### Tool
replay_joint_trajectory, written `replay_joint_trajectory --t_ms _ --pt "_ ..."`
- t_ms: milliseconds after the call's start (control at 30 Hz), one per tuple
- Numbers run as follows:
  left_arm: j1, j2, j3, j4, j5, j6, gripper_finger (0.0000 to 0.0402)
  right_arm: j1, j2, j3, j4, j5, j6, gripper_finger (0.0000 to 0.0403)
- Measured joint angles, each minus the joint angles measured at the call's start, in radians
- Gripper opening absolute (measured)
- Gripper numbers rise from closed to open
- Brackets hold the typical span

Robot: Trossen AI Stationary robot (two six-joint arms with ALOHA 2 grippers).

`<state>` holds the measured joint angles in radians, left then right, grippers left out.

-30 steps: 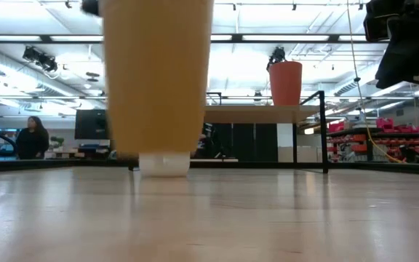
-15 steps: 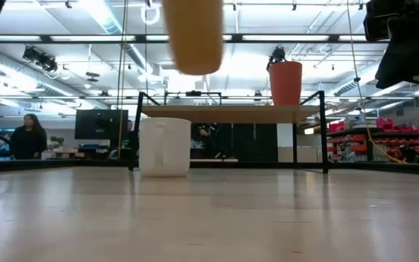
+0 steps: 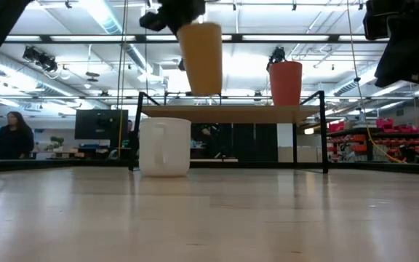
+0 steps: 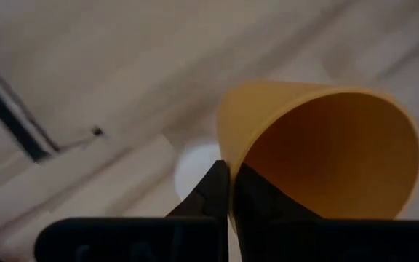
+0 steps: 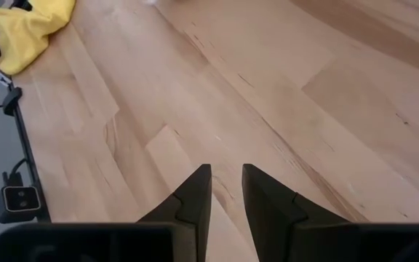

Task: Stack small to large cups/mugs on shelf
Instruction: Put the yellow cup on the shelf

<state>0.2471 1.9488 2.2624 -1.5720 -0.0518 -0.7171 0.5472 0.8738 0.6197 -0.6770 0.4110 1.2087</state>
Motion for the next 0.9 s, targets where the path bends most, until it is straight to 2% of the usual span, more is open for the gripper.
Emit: replay_joint_trajectory --t_ms 233,700,900 --pt "0.142 -0.008 0.096 0.006 -0.012 0.014 0.0011 0.0 0.0 0.0 0.042 0.0 0.002 0.0087" --pt "0.276 -0.034 0.094 0.001 -0.048 -0.009 0.0011 -0.004 0.0 0.0 0.057 0.0 0.023 0.0087" --pt "0.32 -0.034 0.094 0.001 0.051 -0.019 0.0011 -0.004 0.0 0.0 0.058 -0.004 0.071 0.0087"
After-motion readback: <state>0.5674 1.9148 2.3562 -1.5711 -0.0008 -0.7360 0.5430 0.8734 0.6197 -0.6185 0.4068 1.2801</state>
